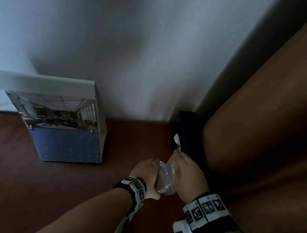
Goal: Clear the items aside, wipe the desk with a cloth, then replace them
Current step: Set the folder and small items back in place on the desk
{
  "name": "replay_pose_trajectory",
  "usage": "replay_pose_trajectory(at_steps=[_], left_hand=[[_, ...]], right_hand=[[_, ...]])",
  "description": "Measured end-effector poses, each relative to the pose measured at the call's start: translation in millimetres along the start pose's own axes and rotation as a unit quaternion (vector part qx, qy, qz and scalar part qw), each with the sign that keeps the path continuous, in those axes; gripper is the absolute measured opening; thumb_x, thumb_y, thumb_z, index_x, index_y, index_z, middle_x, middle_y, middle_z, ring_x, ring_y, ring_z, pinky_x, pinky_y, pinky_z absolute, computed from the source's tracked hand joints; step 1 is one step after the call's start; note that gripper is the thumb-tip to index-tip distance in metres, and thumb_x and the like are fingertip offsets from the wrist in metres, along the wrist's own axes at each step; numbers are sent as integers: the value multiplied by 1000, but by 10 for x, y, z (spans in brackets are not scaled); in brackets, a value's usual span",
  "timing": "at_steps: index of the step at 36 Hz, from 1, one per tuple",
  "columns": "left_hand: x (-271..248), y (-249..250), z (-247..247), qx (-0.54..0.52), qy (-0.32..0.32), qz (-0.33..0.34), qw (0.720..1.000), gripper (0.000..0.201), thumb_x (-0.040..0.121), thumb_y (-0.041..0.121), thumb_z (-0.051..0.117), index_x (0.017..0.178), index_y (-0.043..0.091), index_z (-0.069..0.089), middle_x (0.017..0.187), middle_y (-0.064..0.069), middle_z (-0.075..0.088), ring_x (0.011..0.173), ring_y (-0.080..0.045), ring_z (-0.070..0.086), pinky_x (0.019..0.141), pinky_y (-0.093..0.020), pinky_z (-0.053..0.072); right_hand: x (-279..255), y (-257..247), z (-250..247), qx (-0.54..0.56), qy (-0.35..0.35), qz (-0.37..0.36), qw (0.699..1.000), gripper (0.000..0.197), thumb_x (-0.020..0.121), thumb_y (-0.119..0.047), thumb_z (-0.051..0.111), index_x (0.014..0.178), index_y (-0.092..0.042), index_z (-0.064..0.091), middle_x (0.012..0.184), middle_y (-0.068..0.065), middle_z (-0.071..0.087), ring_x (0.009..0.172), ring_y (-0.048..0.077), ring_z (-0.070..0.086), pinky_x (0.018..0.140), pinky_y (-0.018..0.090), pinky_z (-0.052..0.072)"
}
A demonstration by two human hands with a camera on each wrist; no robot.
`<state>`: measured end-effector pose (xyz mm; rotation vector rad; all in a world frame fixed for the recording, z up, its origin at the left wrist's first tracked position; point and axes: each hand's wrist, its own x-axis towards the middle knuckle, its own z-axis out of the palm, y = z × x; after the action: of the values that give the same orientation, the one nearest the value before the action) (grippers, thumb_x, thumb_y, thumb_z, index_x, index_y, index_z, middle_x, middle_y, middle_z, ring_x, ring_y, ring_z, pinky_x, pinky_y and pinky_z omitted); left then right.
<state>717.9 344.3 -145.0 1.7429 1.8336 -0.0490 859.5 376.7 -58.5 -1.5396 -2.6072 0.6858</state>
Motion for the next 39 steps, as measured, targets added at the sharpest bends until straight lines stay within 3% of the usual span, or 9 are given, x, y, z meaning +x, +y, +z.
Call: replay_pose_trajectory(at_steps=[5, 9, 13, 20, 23, 26, 28, 31, 39], left_hand=[[-162, -122, -118, -32, 28, -14, 999, 115, 63, 49, 83, 152, 14, 19, 142, -2, 35, 131, -22, 36, 109, -33, 34], [-330, -251, -222, -25, 49, -27, 998, 113, 63, 51, 82, 150, 12, 20, 141, -5, 34, 128, -24, 37, 108, -34, 36], [-550, -418, -330, -45, 66, -40, 996, 110, 60, 51, 83, 147, 17, 25, 139, -2, 36, 126, -21, 38, 107, -34, 38], [-1025, -784, -497, -50, 71, -39, 995, 107, 56, 55, 80, 143, 18, 29, 135, 1, 38, 124, -20, 41, 105, -35, 42], [-1232, -965, -570, -63, 77, -38, 994, 93, 40, 66, 74, 123, 33, 47, 120, 12, 49, 107, -11, 52, 90, -31, 52], [-1448, -1219, -637, -84, 90, -47, 991, 76, 36, 67, 74, 103, 39, 52, 102, 19, 57, 95, -8, 61, 76, -29, 58], [-1646, -1357, -738, -67, 91, -40, 993, 84, 43, 64, 74, 116, 31, 48, 112, 10, 52, 103, -13, 54, 84, -34, 55], [-1918, -1602, -862, -48, 90, -47, 994, 96, 54, 59, 78, 132, 19, 39, 123, 1, 43, 113, -20, 45, 94, -39, 49], [-2421, -2310, -1099, -58, 94, -87, 990, 102, 59, 58, 80, 142, 19, 34, 135, -1, 40, 125, -21, 43, 103, -40, 45]], right_hand=[[-16, -32, -126, 58, -5, -2, 998, 57, 95, -1, 39, 148, -23, 33, 137, 4, 47, 123, 16, 48, 103, 25, 39], [-6, -91, -199, 52, 26, 24, 998, 58, 92, 1, 46, 144, -24, 39, 121, 0, 51, 111, 15, 53, 94, 23, 43], [-34, -249, -283, 0, 11, 30, 999, 23, 92, -8, 54, 111, -17, 61, 108, -2, 52, 99, 14, 57, 83, 21, 44], [-88, -751, -378, -15, -12, 1, 1000, 9, 88, -12, 59, 87, -20, 56, 86, -10, 52, 78, 8, 54, 66, 21, 44], [-96, -1035, -400, -32, -13, -14, 999, 8, 88, -16, 60, 84, -20, 55, 83, -6, 56, 75, 10, 56, 63, 25, 48], [-97, -1357, -390, -41, -16, -24, 999, 9, 88, -21, 61, 82, -25, 55, 82, -9, 57, 76, 8, 55, 61, 21, 46], [-91, -1582, -357, -59, -25, -33, 997, 12, 87, -25, 62, 80, -28, 53, 82, -9, 58, 78, 8, 54, 70, 23, 47], [-78, -1929, -290, -67, -39, -60, 995, 18, 85, -23, 66, 77, -29, 51, 78, -10, 57, 73, 7, 54, 60, 17, 38], [28, -2780, -37, -87, -54, -116, 988, 14, 84, -21, 65, 79, -22, 52, 78, -6, 57, 74, 16, 54, 63, 25, 40]])
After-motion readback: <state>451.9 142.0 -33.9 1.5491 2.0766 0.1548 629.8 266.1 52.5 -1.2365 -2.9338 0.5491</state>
